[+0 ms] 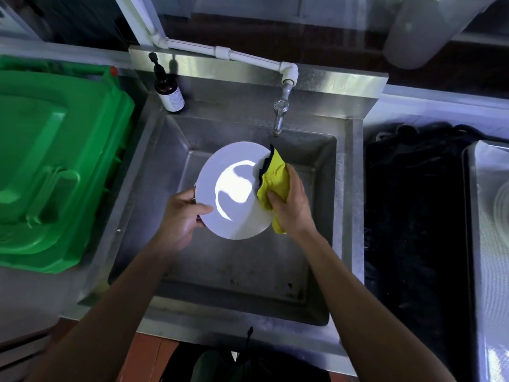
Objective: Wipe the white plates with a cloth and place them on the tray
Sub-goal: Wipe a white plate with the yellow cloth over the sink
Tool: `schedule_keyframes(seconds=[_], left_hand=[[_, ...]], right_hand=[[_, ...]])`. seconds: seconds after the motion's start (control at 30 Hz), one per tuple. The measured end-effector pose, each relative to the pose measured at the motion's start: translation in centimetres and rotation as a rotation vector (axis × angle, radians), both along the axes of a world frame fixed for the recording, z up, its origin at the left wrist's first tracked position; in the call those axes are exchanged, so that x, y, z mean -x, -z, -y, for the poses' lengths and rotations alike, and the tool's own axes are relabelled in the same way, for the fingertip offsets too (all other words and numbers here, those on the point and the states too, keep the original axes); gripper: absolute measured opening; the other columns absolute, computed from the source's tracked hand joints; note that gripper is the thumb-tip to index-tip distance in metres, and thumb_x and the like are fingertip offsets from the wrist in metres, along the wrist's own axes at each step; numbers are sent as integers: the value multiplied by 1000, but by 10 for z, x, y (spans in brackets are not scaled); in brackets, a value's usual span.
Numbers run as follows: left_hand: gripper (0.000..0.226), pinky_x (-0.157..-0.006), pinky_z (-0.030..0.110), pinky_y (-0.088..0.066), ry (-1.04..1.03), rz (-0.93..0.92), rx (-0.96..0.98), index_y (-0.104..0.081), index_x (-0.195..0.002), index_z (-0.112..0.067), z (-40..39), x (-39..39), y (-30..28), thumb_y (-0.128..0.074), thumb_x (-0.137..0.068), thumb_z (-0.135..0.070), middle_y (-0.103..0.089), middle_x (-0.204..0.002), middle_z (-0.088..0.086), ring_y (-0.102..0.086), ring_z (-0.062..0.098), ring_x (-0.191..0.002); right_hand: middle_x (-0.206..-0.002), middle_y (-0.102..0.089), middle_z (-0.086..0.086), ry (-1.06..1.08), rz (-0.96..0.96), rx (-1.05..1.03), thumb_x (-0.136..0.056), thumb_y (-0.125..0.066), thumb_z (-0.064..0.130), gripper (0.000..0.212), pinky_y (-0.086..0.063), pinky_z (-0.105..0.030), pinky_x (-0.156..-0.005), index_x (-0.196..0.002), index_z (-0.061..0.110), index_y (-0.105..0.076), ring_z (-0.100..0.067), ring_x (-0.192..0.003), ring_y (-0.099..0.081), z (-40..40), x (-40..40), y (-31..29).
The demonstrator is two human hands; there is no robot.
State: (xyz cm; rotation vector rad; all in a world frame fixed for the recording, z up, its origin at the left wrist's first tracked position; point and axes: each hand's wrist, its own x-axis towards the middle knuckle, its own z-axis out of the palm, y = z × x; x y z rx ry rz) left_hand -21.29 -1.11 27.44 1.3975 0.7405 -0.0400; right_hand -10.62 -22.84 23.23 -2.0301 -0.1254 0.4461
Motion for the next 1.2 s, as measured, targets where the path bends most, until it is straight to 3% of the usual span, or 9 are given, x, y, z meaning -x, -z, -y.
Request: schedule_keyframes(seconds=[0.13,0.23,0.3,0.53,0.73,0.83,0.93,1.07,1.2], left_hand=[[28,-58,33,-60,99,-30,-113,-79,-84,-21,-14,-7,-7,-68,-66,-2,-79,-92,5,-75,22,-81],[40,-54,25,-56,222,5,-188,-81,-81,-35,-17,-14,-15,-66,-70,0,-78,-85,-5,-73,9,-74],[52,-57,21,-55,278,25,-226,-80,-83,-43,-18,-19,-19,-64,-73,6,-78,-85,-12,-73,4,-74],[48,-69,24,-50,498,-2,-509,-74,-91,-51,-22,-36,-25,-58,-69,-10,-72,-94,-34,-66,-8,-80],[72,-59,9,-44,647,17,-689,-66,-104,-56,-15,-43,-26,-47,-75,7,-66,-90,-41,-63,-16,-82],[75,-71,20,-51,605,-22,-704,-62,-110,-60,-9,-42,-21,-45,-78,6,-70,-95,-34,-66,-5,-93],[72,-64,6,-42,523,9,-757,-60,-109,-62,1,-39,-16,-49,-80,3,-68,-92,-38,-63,-12,-91],[39,-73,17,-49,286,81,-671,-77,-105,-33,8,-29,0,-57,-84,-7,-76,-95,-21,-70,1,-91],[29,-71,14,-52,-86,-21,-486,-79,-102,-20,8,-13,21,-68,-85,1,-78,-96,-8,-72,7,-88]], right_hand=[[-129,-59,9,-44,13,-35,-81,-71,24,68,-49,-39,-99,-139,43,-40,-14,-117,-56,7,-16,-11],[-112,-62,22,-69,42,-43,-77,-75,25,63,-54,-36,-92,-129,47,-46,1,-105,-58,7,-25,-21],[-110,-63,20,-87,62,-40,-77,-76,23,62,-54,-36,-92,-128,45,-48,-4,-105,-60,6,-29,-26],[-117,-62,6,-196,240,20,-78,-75,16,55,-49,-45,-95,-127,31,-57,-17,-110,-59,-2,-35,-31],[-110,-62,-2,-288,380,97,-76,-75,9,45,-51,-43,-82,-118,23,-64,-26,-99,-60,-10,-30,-29],[-108,-63,-4,-224,434,97,-75,-72,2,42,-49,-35,-75,-114,18,-67,-27,-95,-61,-11,-23,-25],[-106,-63,-6,-161,515,96,-73,-67,-7,43,-49,-37,-73,-112,13,-68,-27,-95,-59,-10,-15,-23],[-101,-60,-10,-51,603,129,-73,-63,-11,39,-50,-47,-72,-108,7,-67,-30,-91,-54,-6,-9,-20],[-98,-57,-11,28,611,132,-76,-58,-12,38,-49,-49,-72,-110,5,-67,-29,-89,-52,0,-6,-16]])
